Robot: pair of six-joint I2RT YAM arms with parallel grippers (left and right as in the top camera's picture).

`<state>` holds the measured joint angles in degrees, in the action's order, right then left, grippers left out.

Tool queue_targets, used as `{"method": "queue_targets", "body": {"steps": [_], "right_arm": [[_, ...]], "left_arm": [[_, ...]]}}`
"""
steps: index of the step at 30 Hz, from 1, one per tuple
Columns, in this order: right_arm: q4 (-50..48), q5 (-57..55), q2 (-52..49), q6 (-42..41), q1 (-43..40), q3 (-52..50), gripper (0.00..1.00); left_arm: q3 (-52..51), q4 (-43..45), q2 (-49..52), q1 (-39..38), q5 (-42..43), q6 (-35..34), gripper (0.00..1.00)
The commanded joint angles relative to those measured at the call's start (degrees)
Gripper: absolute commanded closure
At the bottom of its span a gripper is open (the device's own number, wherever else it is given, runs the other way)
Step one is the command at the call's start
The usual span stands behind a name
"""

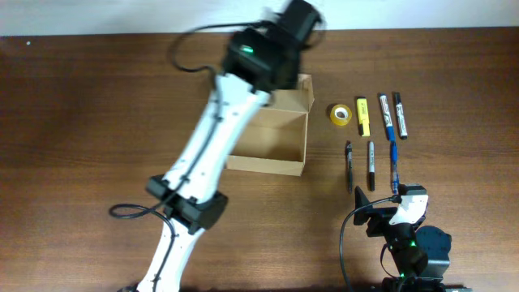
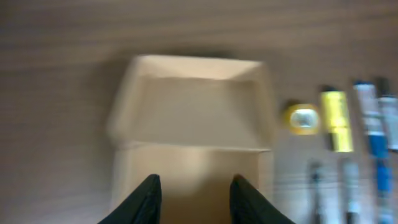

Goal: Pack container
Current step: 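Lift the left arm away from the box to a raised pose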

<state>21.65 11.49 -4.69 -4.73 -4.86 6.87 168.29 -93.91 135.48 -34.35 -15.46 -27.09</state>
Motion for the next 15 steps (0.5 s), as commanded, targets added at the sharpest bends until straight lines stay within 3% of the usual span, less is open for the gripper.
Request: {"method": "queue_targets", "body": {"steps": [1,5,9,15], "right_arm": [[-0.04,-0.52,0.48,-0.24,0.35,-0.44,0.01],[-0.04,-0.52,0.48,-0.22,0.35,-0.44,0.01],[-0.04,-0.52,0.48,-0.22,0.35,-0.44,0.01],[-0.04,-0.52,0.48,-0.22,0.35,-0.44,0.01]], "left_arm": [[5.01,-2.75,-0.35,7.04,-1.14,5.62,0.6],[5.03,-2.75,-2.29,14.62,4.37,5.7,0.6],[5.01,-2.78,-4.28,23.34,11.69,10.38,0.59],[4.92,-2.78,-9.14,32.59,10.69,15.91,0.59]]}}
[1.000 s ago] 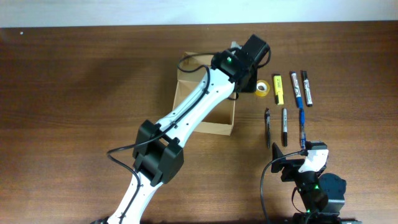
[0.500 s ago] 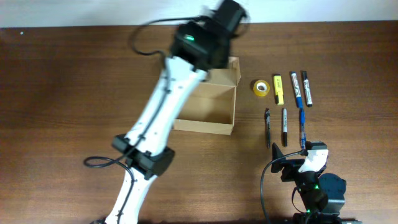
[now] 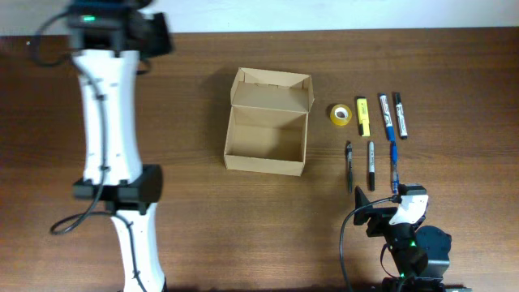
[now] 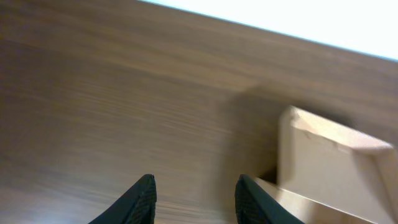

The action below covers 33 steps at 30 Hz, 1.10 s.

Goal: Pack container
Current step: 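Lift the left arm away from the box to a raised pose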

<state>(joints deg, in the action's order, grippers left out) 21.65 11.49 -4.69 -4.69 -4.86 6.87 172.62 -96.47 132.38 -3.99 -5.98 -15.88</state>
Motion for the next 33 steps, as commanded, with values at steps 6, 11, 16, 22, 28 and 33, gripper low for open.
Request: {"method": "queue_targets", "body": {"steps": [6,11,16,22,28,33], "right_arm": [[-0.04,-0.52,0.48,-0.26,0.35,-0.44,0.01],[-0.04,-0.52,0.48,-0.26,0.35,-0.44,0.01],[-0.04,-0.52,0.48,-0.26,0.35,-0.44,0.01],[-0.04,-0.52,0.48,-0.26,0.35,-0.44,0.01],[-0.07,-0.52,0.48,-0.26,0.35,-0.44,0.01],[-0.2,-0.04,0.48,-0.28,0.35,-0.44,0.01]], "left_arm": [[-6.51,-0.22,-14.14,7.85,-5.84,8.11,0.58],[-20.06,-0.22,-19.37,11.3,-5.97,8.52,0.48],[-30.53,-0.2,-19.54,12.85,-5.51,8.52,0.18],[-38.27,0.9,-19.52,12.85,-5.86,8.5,0.0],[-40.74,1.09,-19.52,12.9,-5.84,8.5,0.0],[-40.81,1.07,-19.52,12.9,-5.84,8.5,0.0]]}}
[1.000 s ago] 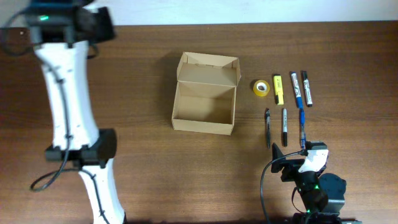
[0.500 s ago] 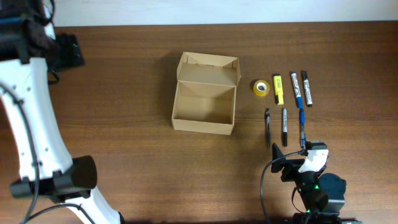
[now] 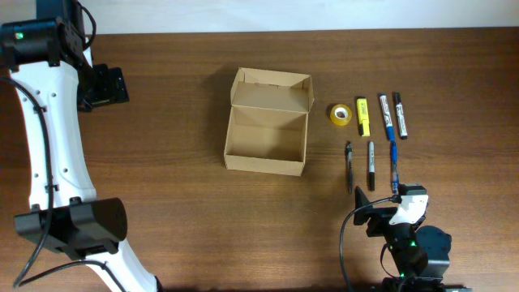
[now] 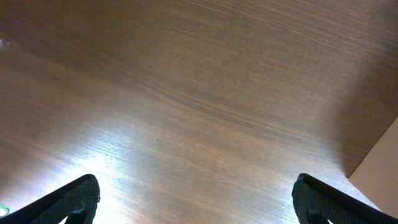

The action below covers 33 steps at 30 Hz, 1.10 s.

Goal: Pack container
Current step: 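Lift the left arm away from the box to a raised pose, then move the right gripper over the clear tape roll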

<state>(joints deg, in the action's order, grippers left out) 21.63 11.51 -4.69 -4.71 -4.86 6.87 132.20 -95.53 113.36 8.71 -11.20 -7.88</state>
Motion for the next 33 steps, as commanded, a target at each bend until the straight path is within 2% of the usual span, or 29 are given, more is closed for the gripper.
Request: {"method": "queue_targets", "body": {"steps": [1,7,11,14,20,24,30,33], "right_arm": [[-0.31,-0.07,0.48,-0.28,0.35,-0.44,0.01],[-1.09,2.25,0.42,-0.28,0.35,1.79,0.01],[-0.33,-1.07,-1.38,-0.24,0.35,7.54,0.01],[2.86,-4.72,-7.02,-0.22,0.35,13.81,0.01],[12.39,-4.68,-27.71,3.04,0.35,30.71,0.01],[23.71,-4.59,-44.63,6.21,0.35,46.77,0.01],[39.93,3.34,-67.49,5.97,0.35,71.38,0.01],[41.75,9.38,-75.34,5.31,0.35,78.29,0.01]], "left_arm": [[-0.39,0.13,-0.5,0.2,-0.61,0.5,0.0],[-0.39,0.13,-0.5,0.2,-0.61,0.48,0.0],[-0.39,0.13,-0.5,0.2,-0.61,0.48,0.0],[-0.39,0.13,-0.5,0.2,-0.61,0.5,0.0],[-0.39,0.13,-0.5,0.2,-0.61,0.5,0.0],[-0.39,0.13,-0.5,0.2,-0.61,0.48,0.0],[-0.39,0.13,-0.5,0.2,-0.61,0.5,0.0],[-0.39,0.13,-0.5,0.2,-0.61,0.48,0.0]]}}
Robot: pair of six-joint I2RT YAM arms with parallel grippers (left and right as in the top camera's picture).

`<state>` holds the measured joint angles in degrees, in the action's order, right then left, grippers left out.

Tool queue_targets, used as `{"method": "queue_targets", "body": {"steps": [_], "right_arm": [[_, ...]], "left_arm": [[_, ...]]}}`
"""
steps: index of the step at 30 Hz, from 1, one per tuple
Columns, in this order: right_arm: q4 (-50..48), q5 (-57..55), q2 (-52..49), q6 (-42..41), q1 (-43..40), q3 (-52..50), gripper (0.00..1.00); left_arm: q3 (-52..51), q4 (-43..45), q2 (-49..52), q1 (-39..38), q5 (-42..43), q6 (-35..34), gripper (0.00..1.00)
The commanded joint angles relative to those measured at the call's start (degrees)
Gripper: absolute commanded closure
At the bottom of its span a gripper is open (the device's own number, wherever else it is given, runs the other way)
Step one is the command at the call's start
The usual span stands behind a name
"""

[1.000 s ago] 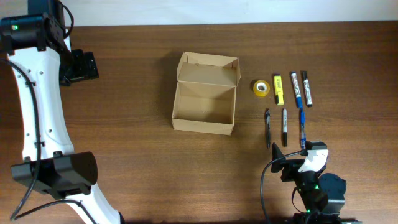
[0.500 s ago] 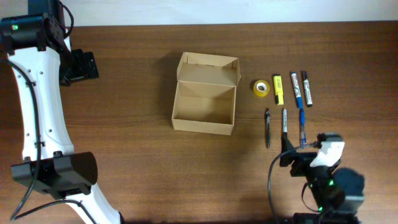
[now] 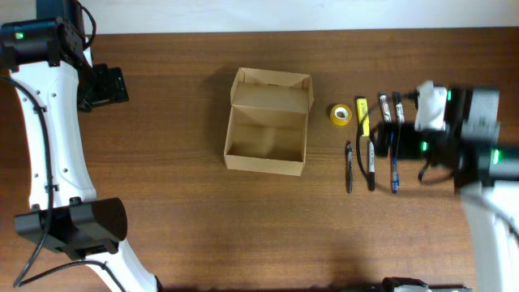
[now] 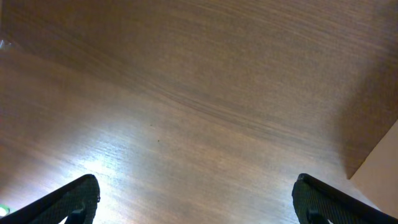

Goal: Pack container
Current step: 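Move the right gripper over the clear tape roll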

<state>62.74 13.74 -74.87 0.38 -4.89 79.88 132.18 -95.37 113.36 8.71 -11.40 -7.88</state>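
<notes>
An open, empty cardboard box (image 3: 268, 122) stands mid-table with its flap up at the back. Right of it lie a yellow tape roll (image 3: 340, 113), a yellow highlighter (image 3: 362, 116), a black pen (image 3: 349, 166), a grey marker (image 3: 371, 165) and a blue pen (image 3: 394, 172). My right gripper (image 3: 395, 136) hovers blurred over the pens, hiding part of the two back markers; its jaws cannot be made out. My left gripper (image 3: 104, 85) is far to the left, wide open (image 4: 196, 205) over bare wood, holding nothing. A box corner (image 4: 380, 171) shows at the right edge of the left wrist view.
The left arm's white links run down the table's left side to its base (image 3: 73, 227). The right arm's body (image 3: 486, 162) reaches in from the right edge. The table's back edge lies just behind the box.
My right arm was folded at the table's front right; now it is up over the row of pens and markers. The left arm and every object are where they were.
My left gripper was over the box with its jaws narrow. Then it was at the table's back left, away from the box. Then it was at the far left with its jaws wide open, where it still is. The right arm lay folded until now.
</notes>
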Motion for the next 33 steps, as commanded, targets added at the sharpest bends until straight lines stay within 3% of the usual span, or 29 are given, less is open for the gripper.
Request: {"method": "queue_targets", "body": {"steps": [1,9,15,33], "right_arm": [[-0.09,9.35,-7.72,0.24,0.37,7.02,0.01],[-0.63,3.17,-23.98,-6.56,0.44,14.14,0.01],[0.48,-2.29,-31.89,-6.86,1.25,16.92,0.01],[-9.05,-14.91,-41.46,-6.93,9.29,17.86,0.04]], "left_arm": [[-0.37,-0.02,-0.5,0.2,-0.42,0.5,0.0],[-0.37,-0.02,-0.5,0.2,-0.42,0.5,0.0],[-0.37,-0.02,-0.5,0.2,-0.42,0.5,0.0],[-0.37,-0.02,-0.5,0.2,-0.42,0.48,0.0]]}}
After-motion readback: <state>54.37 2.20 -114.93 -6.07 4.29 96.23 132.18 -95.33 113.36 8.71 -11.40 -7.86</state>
